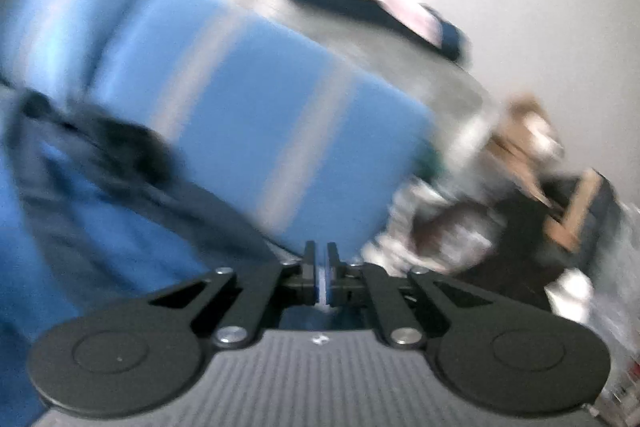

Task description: Fold clothes

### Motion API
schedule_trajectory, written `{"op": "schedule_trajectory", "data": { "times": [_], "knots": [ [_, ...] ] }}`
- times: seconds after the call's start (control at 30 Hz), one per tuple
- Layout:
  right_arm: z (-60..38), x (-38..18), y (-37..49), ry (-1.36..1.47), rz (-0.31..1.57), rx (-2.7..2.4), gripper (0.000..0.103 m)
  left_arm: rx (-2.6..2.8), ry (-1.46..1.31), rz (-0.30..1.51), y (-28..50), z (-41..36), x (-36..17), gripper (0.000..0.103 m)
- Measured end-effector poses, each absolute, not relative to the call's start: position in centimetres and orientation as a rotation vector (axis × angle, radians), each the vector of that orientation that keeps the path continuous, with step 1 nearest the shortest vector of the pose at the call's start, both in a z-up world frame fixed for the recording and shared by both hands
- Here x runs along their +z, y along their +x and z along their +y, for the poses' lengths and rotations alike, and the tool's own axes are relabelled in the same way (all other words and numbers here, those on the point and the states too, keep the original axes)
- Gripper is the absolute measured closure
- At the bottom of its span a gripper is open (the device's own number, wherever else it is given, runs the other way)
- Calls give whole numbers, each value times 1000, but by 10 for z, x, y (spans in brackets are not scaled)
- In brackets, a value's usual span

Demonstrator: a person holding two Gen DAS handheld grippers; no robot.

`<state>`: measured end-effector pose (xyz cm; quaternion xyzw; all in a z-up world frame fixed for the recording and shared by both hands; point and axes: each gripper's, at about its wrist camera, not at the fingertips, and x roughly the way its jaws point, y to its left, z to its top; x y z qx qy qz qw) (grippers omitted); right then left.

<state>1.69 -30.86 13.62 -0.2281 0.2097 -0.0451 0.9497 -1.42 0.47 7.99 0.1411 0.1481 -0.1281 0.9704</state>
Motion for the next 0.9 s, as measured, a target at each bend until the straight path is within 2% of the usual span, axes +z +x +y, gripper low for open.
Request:
{"op": "schedule_trajectory", "data": {
  "times": [0.33, 0.37, 0.4, 0.47, 0.53, 0.57, 0.6, 0.77, 0.9],
  "knots": [
    [-148, 73, 5, -552, 443, 279, 102, -259, 260, 340, -8, 11, 79, 22],
    [-139, 67, 0, -575, 441, 296, 98, -259, 259, 341, -8, 11, 79, 21],
    [-130, 61, -5, -597, 439, 312, 83, -259, 259, 340, -8, 11, 79, 21],
    [-121, 55, -16, -641, 423, 323, 73, -260, 260, 342, -8, 10, 80, 21],
    [-122, 56, -24, -656, 400, 295, 54, -261, 263, 345, -8, 10, 80, 21],
    [-123, 56, -27, -663, 389, 279, 39, -261, 265, 346, -8, 10, 80, 21],
    [-130, 59, -30, -653, 378, 258, 29, -261, 266, 346, -8, 9, 80, 21],
    [-200, 70, -26, -578, 397, 63, 21, -268, 270, 345, -10, 8, 81, 22],
    [-268, 64, -20, -577, 458, -73, 21, -277, 283, 347, -11, 6, 80, 22]
  ]
}}
